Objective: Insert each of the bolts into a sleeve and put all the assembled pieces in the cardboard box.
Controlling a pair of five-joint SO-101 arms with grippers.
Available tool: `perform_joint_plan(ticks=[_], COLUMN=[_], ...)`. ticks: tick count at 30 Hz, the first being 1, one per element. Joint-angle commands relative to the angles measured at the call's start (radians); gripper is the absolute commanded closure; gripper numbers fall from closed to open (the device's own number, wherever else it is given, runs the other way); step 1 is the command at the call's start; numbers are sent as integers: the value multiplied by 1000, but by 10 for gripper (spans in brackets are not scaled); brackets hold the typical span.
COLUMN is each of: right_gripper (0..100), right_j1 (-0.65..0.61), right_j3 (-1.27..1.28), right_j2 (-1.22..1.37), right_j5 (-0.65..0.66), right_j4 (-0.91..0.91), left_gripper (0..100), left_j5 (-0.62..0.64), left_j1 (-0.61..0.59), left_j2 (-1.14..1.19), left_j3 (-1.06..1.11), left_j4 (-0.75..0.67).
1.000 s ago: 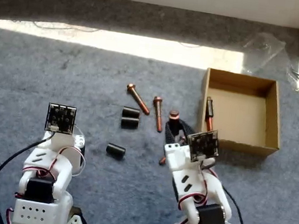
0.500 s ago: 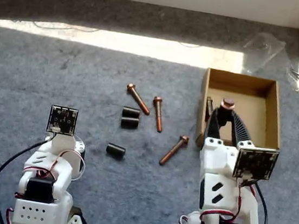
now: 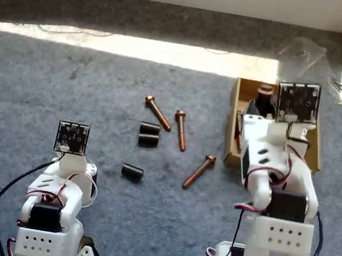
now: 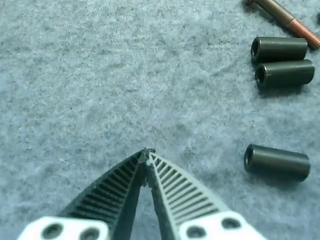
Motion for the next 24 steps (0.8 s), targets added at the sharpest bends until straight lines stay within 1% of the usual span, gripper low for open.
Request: perform_joint_plan(ticks=[1, 7, 12, 16, 24], right_gripper=[991, 989, 989, 989, 989], right_j1=[41, 94, 104, 108, 110], right_j3=[-148, -305, -446, -559, -892], right_j2=[196, 553, 814, 975, 1273], right_j5=[14, 14, 14, 14, 15], right_j4=[-1, 1, 2, 13, 274], left_gripper=[993, 993, 993, 993, 993], left_j5=[-5, -5, -5, -5, -6], left_j1=[-4, -4, -7, -7, -7], left_j2=[-2, -2, -2, -2, -2], left_j3=[22, 22, 22, 22, 22], left_j4=[3, 3, -2, -3, -3])
